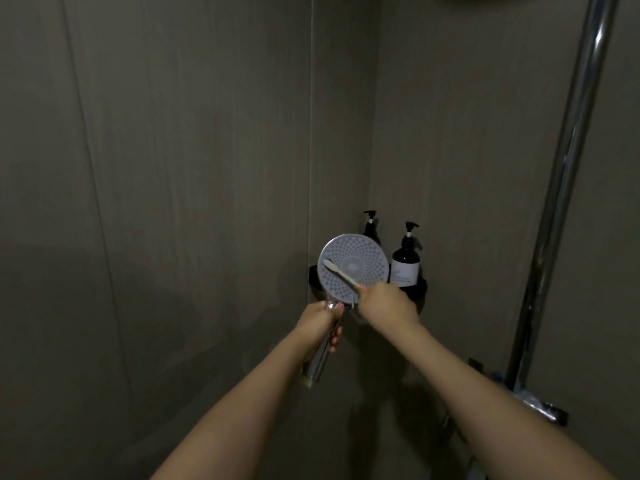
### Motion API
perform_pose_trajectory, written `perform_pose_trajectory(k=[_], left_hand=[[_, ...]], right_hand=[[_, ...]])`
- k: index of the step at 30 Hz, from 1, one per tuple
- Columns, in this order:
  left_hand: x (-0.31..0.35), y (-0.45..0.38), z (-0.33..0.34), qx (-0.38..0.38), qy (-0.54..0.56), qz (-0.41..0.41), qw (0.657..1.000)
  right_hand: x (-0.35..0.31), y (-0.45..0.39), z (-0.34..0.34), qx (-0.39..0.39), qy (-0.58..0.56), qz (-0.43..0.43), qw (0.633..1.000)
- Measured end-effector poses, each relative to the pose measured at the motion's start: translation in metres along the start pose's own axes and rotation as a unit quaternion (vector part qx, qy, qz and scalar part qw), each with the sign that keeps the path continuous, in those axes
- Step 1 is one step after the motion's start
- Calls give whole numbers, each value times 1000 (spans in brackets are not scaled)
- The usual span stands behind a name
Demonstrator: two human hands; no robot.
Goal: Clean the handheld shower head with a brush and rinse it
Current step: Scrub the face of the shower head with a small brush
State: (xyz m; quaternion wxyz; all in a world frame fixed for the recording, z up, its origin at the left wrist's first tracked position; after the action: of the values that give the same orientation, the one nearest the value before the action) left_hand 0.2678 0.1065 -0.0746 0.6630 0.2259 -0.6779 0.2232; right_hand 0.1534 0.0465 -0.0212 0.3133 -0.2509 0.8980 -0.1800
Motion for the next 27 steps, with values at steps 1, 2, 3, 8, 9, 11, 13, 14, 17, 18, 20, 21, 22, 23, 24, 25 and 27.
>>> perform_pose_trajectory(k=[1, 2, 3, 8, 9, 11, 13, 14, 17, 18, 20, 21, 22, 23, 24, 25, 27], left_hand=[[-1, 0, -2, -1, 0, -1, 1000], [-1, 0, -3, 0, -2, -2, 1000], [-1, 0, -5, 1, -6, -1, 1000], [1, -1, -3, -1, 13, 5, 1000], [3, -2, -3, -2, 20, 6, 1000], [4, -3, -5, -2, 19, 9, 1000], [6, -5, -6, 2, 19, 10, 1000], [7, -6, -6, 6, 21, 10, 1000], [9, -10, -4, 16, 36, 12, 999], [9, -12, -4, 17, 41, 10, 999], [8, -12, -5, 18, 42, 8, 999], [7, -13, -5, 18, 42, 6, 999], [8, -13, -4, 17, 42, 6, 999], [8, -13, -4, 17, 42, 7, 999], [9, -13, -3, 16, 41, 7, 999], [9, -13, -2, 15, 39, 7, 999], [5, -13, -1, 11, 33, 3, 999]], right_hand=[[8, -6, -4, 7, -10, 28, 1000], [15, -11, -11, 22, -32, 62, 997], [21, -17, -18, 38, -56, 92, 993], [5, -1, -1, -13, 7, -16, 1000], [6, 4, 2, -14, 12, -29, 999], [17, 0, -7, 14, 7, 12, 1000], [32, -11, -23, 45, -39, 65, 996], [35, -13, -26, 44, -58, 74, 995], [29, -1, -6, 5, -3, 13, 1000], [28, 5, 1, -4, 16, -3, 1000], [37, 2, -2, 1, 14, 28, 1000], [44, -4, -8, 10, -6, 57, 998], [49, -9, -13, 23, -23, 77, 996], [50, -10, -16, 30, -32, 82, 996], [48, -8, -15, 23, -32, 70, 997], [43, -4, -11, 9, -21, 49, 999], [39, 3, -1, -2, 3, 20, 1000]])
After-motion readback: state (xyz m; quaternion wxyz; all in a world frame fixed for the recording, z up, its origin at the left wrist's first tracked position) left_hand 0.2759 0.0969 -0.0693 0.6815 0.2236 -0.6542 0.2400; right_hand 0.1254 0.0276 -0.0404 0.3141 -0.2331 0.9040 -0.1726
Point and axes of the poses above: each hand's wrist, its own y-axis away from the middle knuckle, its own z-axis out of the palm, x = y × z, the point moved 4 cm from there along -y, towards the middle knuckle, and after that the axes turned 11 degrees about x, right-handed, at the moved point
